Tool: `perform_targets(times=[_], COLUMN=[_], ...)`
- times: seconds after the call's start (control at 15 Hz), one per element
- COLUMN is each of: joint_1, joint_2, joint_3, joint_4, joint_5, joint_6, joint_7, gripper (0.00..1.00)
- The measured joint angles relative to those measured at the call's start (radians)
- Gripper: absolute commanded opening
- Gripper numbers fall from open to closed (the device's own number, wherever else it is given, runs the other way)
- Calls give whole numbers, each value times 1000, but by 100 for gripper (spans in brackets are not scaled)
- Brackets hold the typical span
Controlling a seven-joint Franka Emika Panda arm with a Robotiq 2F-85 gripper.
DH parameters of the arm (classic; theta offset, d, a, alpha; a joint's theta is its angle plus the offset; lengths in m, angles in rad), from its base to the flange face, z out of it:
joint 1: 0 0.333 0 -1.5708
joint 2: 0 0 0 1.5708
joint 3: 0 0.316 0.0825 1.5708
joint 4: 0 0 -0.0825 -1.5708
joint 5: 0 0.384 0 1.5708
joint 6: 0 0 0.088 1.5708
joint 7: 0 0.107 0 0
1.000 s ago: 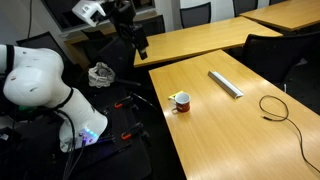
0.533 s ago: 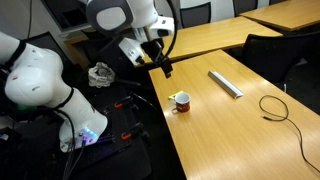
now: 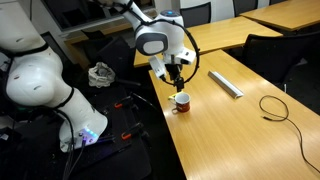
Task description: Move the cup away from you
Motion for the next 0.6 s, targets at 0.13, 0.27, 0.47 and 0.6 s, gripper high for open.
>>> perform_targets(times=[0.13, 0.27, 0.47, 0.6], joint_1=[-25, -51, -65, -65], joint_2=[117, 215, 330, 392], joint_3=[29, 67, 113, 129], joint_4=[70, 140, 238, 286], joint_5=[0, 4, 10, 17], joint_6=[1, 1, 1, 1], joint_7=[34, 54, 131, 198], gripper=[100, 100, 100, 100])
